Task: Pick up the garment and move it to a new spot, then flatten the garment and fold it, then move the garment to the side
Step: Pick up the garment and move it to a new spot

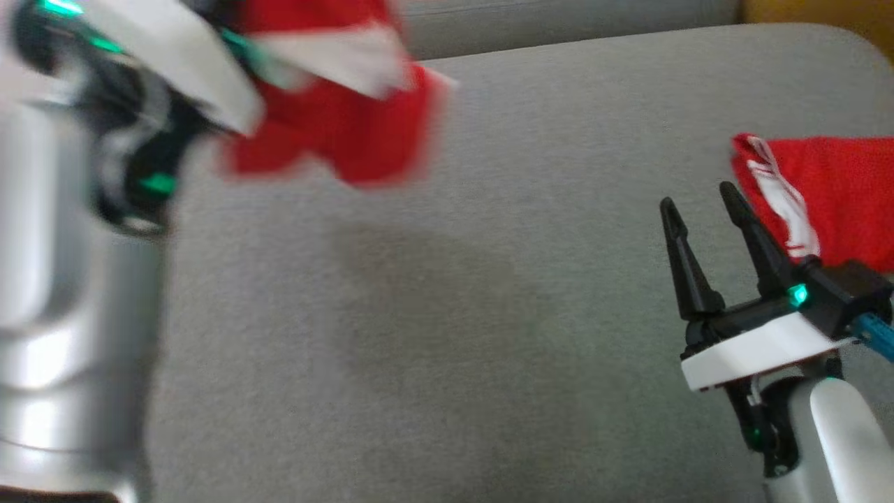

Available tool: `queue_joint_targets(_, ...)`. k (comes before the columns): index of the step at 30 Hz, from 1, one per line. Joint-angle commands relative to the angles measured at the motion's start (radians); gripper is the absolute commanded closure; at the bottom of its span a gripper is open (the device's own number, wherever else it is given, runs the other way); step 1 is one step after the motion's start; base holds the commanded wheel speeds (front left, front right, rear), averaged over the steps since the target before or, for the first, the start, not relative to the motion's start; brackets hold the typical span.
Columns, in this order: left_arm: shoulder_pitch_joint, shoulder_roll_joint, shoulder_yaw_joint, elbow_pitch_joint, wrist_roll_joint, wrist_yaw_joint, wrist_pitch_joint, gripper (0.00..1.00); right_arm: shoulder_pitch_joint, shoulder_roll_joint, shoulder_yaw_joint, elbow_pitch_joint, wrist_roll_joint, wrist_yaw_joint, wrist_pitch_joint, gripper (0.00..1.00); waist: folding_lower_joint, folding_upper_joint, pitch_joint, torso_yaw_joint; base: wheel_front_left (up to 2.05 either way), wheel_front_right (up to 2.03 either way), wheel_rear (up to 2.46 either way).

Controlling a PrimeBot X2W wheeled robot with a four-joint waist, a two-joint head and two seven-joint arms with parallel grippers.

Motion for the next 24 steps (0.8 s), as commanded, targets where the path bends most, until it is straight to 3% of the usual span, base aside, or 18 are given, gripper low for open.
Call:
queue_joint_targets(1, 0.001, 0.014, 0.003, -0.039, -0.001, -0.004, 0.004, 1.0, -0.019, 0.008, 0.027, -0.045, 0.008, -0.001, 0.001, 0.0, 0.0001, 0.0, -0.004, -0.053, 0.0, 0.0, 0.0)
queue_joint_targets(9, 0.11, -0.062, -0.094, 0.023, 0.045, 0.004, -0.076, 1.0, -0.048, 0.017, 0.079, -0.041, 0.021, -0.001, -0.005, 0.0, 0.0001, 0.0, 0.035, -0.155, 0.0, 0.0, 0.0)
queue_joint_targets(18, 0.269, -0.142, -0.164, 0.257, 0.157, 0.102, -0.307, 1.0, -0.057, 0.019, 0.077, -0.027, 0.022, -0.001, -0.021, 0.0, 0.0001, 0.0, 0.065, -0.177, 0.0, 0.0, 0.0)
queue_joint_targets(19, 0.279, -0.149, -0.174, 0.285, 0.166, 0.108, -0.342, 0.72, -0.057, 0.018, 0.075, -0.025, 0.022, -0.001, -0.021, 0.0, 0.0001, 0.0, 0.064, -0.174, 0.0, 0.0, 0.0)
queue_joint_targets(20, 0.289, -0.155, -0.186, 0.313, 0.172, 0.108, -0.37, 0.24, -0.057, 0.018, 0.074, -0.024, 0.022, -0.001, -0.02, 0.0, 0.0001, 0.0, 0.061, -0.17, 0.0, 0.0, 0.0)
queue_joint_targets(21, 0.298, -0.16, -0.195, 0.337, 0.173, 0.108, -0.398, 0.0, -0.057, 0.017, 0.075, -0.023, 0.022, -0.001, -0.019, 0.0, 0.0001, 0.0, 0.057, -0.167, 0.0, 0.0, 0.0)
queue_joint_targets(24, 0.318, -0.17, -0.207, 0.377, 0.163, 0.102, -0.492, 0.0, -0.051, 0.014, 0.066, -0.022, 0.024, -0.001, -0.015, 0.0, 0.0001, 0.0, 0.041, -0.144, 0.0, 0.0, 0.0)
